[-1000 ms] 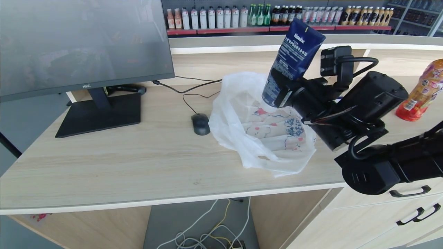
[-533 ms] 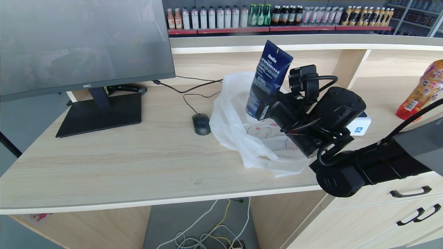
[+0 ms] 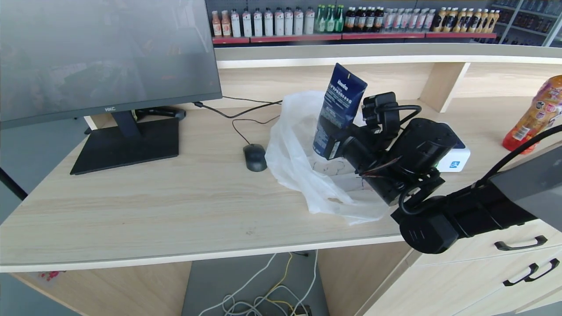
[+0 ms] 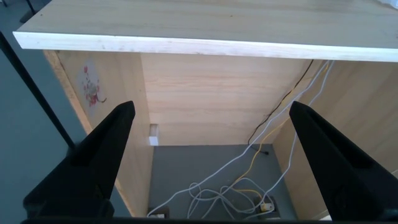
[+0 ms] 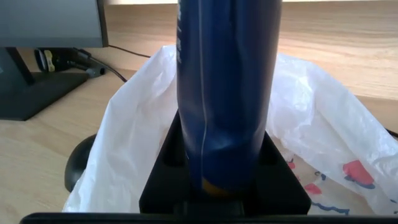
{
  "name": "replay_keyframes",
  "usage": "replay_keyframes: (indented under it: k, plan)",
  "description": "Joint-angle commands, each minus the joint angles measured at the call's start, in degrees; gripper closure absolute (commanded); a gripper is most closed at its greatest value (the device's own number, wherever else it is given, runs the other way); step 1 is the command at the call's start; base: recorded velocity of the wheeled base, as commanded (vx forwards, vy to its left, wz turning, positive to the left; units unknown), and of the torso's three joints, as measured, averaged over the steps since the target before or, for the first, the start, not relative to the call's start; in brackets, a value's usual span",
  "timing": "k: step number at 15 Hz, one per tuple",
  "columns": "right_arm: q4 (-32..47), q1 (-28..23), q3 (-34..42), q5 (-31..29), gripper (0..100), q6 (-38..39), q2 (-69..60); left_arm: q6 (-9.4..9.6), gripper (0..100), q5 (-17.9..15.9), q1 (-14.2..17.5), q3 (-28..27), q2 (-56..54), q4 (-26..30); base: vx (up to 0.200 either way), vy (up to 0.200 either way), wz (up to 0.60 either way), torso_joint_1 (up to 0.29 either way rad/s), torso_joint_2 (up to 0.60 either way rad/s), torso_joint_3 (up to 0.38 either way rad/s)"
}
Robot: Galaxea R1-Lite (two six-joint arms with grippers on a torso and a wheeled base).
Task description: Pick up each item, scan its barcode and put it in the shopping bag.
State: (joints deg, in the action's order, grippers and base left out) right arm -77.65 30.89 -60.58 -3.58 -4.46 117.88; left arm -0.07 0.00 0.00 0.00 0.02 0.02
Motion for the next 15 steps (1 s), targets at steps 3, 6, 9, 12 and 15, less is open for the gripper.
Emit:
replay_keyframes:
  k: [3, 6, 9, 12, 15]
  plan:
    - [-0.13, -0.13, 0.02, -0.02, 100, -0.11, 0.86, -0.01, 0, 0.00, 0.00, 0.00, -0.02, -0.02, 0.000, 0.000, 0.00, 0.000, 0.00, 0.000]
    - [-0.13, -0.83, 0.02, -0.02, 100, -0.02, 1.82, -0.01, 0, 0.00, 0.00, 0.00, -0.02, -0.02, 0.000, 0.000, 0.00, 0.000, 0.00, 0.000]
    - [-0.22, -0.74, -0.07, -0.02, 100, -0.02, 3.32, -0.01, 0, 0.00, 0.00, 0.00, -0.02, 0.06, 0.000, 0.000, 0.00, 0.000, 0.00, 0.000]
    - [-0.39, -0.74, -0.25, -0.02, 100, -0.11, 4.20, -0.01, 0, 0.09, 0.00, 0.00, -0.02, -0.02, 0.000, 0.000, 0.00, 0.000, 0.00, 0.000]
    - [-0.48, -0.74, -0.25, -0.02, 100, -0.11, 4.55, -0.01, 0, 0.00, 0.00, 0.00, -0.02, -0.02, 0.000, 0.000, 0.00, 0.000, 0.00, 0.000]
